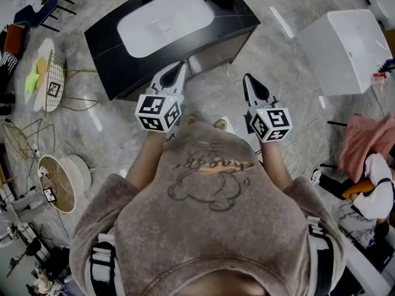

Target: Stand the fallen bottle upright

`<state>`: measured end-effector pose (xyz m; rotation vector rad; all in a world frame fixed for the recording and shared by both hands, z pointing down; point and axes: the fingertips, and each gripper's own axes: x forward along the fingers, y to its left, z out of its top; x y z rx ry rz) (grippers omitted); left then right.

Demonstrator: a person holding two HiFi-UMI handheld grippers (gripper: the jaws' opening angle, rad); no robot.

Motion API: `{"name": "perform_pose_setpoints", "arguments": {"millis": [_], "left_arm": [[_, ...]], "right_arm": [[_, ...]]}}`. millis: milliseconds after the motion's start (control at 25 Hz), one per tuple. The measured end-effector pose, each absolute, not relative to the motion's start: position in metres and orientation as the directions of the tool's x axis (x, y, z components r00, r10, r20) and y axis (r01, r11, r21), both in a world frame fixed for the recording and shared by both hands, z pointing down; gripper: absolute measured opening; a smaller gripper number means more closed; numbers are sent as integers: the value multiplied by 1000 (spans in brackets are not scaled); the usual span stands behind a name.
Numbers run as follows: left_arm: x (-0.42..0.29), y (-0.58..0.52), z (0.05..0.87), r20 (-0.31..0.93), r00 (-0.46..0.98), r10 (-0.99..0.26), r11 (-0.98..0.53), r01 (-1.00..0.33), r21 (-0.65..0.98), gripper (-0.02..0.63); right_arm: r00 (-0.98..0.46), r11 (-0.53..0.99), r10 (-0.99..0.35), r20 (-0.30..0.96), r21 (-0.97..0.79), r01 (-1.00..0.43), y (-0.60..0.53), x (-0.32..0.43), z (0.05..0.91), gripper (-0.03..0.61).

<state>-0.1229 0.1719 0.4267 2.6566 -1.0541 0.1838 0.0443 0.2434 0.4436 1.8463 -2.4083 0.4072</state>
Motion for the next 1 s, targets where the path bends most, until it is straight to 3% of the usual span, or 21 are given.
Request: {"name": "perform_pose_setpoints", "arguments": {"millis": [1000], "left_arm": [[-123,96,432,194,797,-572,-775,-603,189,20]], "right_arm": [[-187,147,-962,198,-202,-968,182,26,452,-2]]}}
